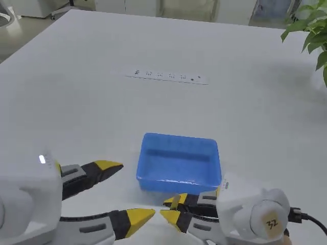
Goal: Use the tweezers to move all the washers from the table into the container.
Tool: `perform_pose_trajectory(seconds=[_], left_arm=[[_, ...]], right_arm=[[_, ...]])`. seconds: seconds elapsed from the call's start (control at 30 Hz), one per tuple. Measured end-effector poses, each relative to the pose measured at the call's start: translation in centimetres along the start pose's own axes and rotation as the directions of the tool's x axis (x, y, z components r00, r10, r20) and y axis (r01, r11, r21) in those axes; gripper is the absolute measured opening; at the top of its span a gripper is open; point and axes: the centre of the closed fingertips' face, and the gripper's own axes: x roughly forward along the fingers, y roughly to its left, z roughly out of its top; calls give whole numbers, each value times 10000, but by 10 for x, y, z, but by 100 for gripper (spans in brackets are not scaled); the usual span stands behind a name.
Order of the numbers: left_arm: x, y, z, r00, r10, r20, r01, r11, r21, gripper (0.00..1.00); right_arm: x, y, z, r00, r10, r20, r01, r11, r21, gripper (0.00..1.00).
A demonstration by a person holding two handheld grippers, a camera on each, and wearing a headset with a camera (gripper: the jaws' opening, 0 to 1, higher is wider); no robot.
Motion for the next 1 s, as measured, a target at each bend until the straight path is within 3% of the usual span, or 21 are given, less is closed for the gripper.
perform_pose_trajectory(seconds=[0.17, 0.33, 0.53, 0.63, 0.8, 0.9, 0.93, 1.0], left_arm=[[3, -1, -9, 9997, 133, -209, -132, 9999, 23, 60], [2, 1, -15, 9987, 446, -230, -446, 9990, 6, 62], [-2, 2, -16, 9970, 733, 238, -717, 9954, -636, 68], [-4, -4, -12, 9957, 708, 594, -651, 9936, -928, 71], [0, -7, -6, 9899, 943, 1055, -867, 9934, -750, 85], [1, -1, -12, 9893, 1175, 860, -1158, 9930, -245, 88], [1, 1, -14, 9887, 1283, 778, -1265, 9916, -265, 89], [0, 2, -10, 9866, 1299, 989, -1260, 9910, -443, 95]], right_arm=[[-1, -4, 0, 9999, -130, 34, 128, 9994, 317, 2], [-7, -7, -1, 9996, -244, 122, 227, 9914, 1288, 2], [-25, -15, 5, 9969, -692, 386, 590, 9736, 2205, 2], [-34, -19, 10, 9941, -856, 671, 648, 9616, 2667, 2], [-42, -26, 10, 9932, -1065, 469, 909, 9616, 2589, 2], [-46, -28, 10, 9939, -1068, 265, 977, 9674, 2339, 2], [-48, -30, 10, 9935, -1120, 200, 1047, 9690, 2237, 2], [-51, -31, 12, 9934, -1131, 215, 1054, 9685, 2255, 3]])
